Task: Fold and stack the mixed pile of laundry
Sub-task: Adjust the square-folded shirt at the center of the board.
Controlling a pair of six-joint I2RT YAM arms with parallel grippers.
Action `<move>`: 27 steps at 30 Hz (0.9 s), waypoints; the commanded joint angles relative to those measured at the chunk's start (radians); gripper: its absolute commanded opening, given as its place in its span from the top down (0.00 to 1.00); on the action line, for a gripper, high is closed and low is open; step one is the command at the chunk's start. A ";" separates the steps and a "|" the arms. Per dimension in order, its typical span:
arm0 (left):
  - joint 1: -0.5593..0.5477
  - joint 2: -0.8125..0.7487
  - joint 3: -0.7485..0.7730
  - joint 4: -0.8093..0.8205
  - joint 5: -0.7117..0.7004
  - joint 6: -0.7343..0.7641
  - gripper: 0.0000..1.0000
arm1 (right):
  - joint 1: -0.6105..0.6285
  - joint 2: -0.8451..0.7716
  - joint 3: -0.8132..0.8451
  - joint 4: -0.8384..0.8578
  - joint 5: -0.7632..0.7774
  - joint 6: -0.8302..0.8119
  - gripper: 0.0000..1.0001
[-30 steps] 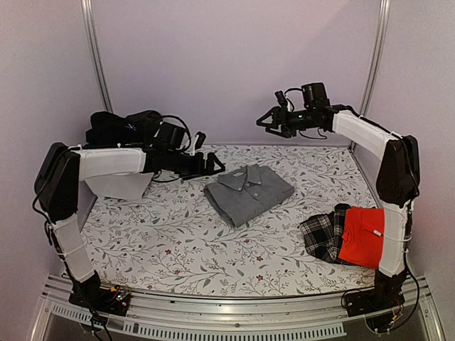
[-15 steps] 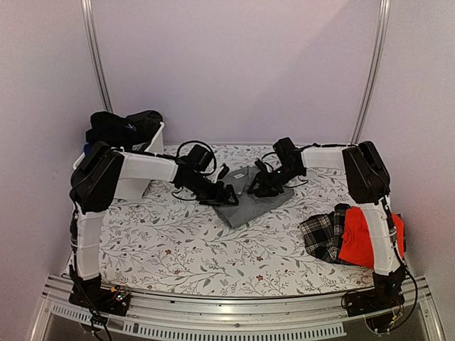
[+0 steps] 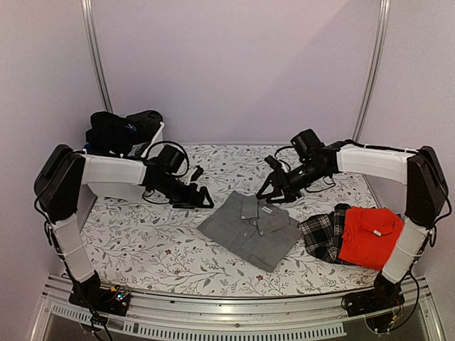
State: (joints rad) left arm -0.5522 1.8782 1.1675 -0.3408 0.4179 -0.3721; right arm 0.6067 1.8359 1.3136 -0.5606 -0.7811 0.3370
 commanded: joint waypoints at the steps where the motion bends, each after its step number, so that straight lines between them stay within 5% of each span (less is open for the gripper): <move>1: -0.008 -0.079 -0.004 0.011 0.028 -0.026 0.10 | -0.145 -0.186 -0.088 0.019 0.129 0.141 0.43; 9: -0.114 0.160 0.360 -0.178 -0.176 0.117 0.06 | -0.151 -0.205 -0.157 -0.044 0.204 0.070 0.45; 16: -0.125 0.340 0.528 -0.142 -0.092 0.173 0.18 | -0.150 -0.027 -0.097 -0.074 0.304 0.005 0.53; 21: -0.121 0.346 0.463 -0.128 -0.030 0.155 0.52 | -0.117 0.119 0.023 -0.083 0.293 -0.033 0.59; 24: -0.099 0.241 0.274 -0.062 -0.005 0.118 0.74 | -0.099 0.205 0.093 -0.075 0.272 -0.062 0.60; 27: -0.075 0.113 0.050 0.021 0.021 0.070 0.83 | -0.080 0.257 0.162 -0.054 0.226 -0.082 0.61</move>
State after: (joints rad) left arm -0.6601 2.1384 1.4281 -0.3748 0.3832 -0.2455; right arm 0.4976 2.0338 1.3979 -0.6376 -0.5091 0.3065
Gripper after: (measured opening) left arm 0.210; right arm 0.393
